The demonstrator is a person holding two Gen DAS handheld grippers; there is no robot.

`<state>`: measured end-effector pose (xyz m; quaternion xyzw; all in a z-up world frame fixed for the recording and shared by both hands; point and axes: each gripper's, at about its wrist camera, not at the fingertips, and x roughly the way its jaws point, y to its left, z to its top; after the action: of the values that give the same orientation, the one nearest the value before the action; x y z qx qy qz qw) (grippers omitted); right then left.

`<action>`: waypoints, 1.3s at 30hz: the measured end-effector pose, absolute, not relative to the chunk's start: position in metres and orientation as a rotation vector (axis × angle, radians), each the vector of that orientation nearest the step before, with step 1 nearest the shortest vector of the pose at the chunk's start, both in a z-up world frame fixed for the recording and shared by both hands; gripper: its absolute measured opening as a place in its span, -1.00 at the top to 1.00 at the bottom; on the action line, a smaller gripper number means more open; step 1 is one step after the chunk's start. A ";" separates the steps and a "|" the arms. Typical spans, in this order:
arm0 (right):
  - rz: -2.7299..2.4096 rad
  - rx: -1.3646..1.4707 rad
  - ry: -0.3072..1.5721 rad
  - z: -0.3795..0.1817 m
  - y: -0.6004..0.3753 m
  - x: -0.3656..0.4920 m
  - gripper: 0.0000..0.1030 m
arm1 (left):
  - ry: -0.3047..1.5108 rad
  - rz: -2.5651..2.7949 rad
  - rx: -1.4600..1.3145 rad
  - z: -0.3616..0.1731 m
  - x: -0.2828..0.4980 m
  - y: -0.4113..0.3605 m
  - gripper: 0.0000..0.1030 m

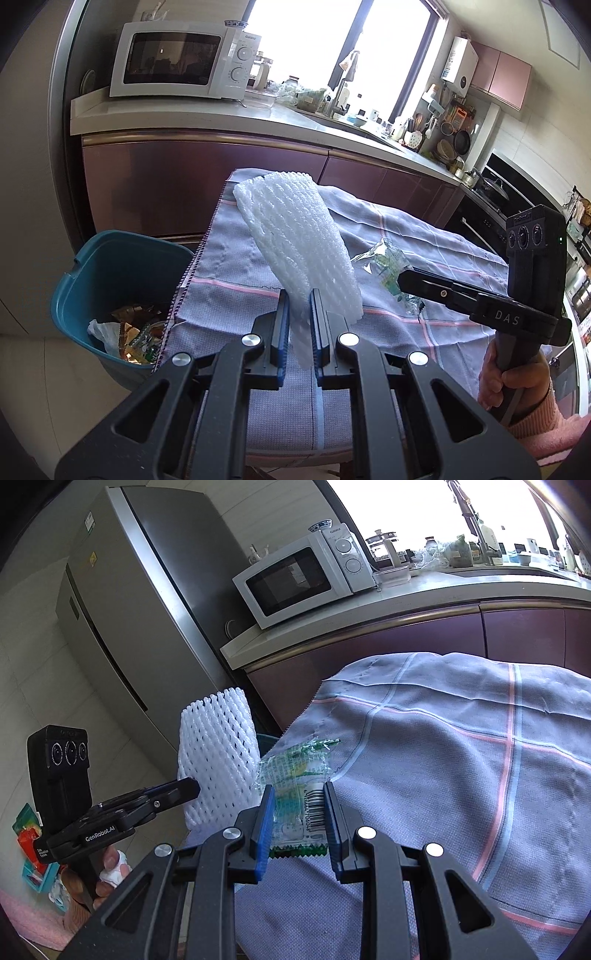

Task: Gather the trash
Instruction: 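Carry the foam net and green packet with both tools over the teal bin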

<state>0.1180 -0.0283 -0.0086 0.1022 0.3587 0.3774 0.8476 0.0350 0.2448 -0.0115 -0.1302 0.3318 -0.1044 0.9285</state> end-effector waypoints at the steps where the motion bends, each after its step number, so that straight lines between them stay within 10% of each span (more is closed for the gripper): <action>1: 0.799 0.213 0.757 -0.008 -0.027 0.118 0.53 | 0.679 -0.210 -0.268 -0.011 0.034 0.246 0.78; 39: 0.918 0.158 0.799 -0.009 0.036 0.135 0.53 | 0.665 -0.084 -0.309 -0.013 0.030 0.294 0.78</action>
<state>0.1348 0.0360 -0.0086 0.0741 0.3748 0.4309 0.8175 0.0303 0.2935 -0.0131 -0.1510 0.3252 -0.0410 0.9326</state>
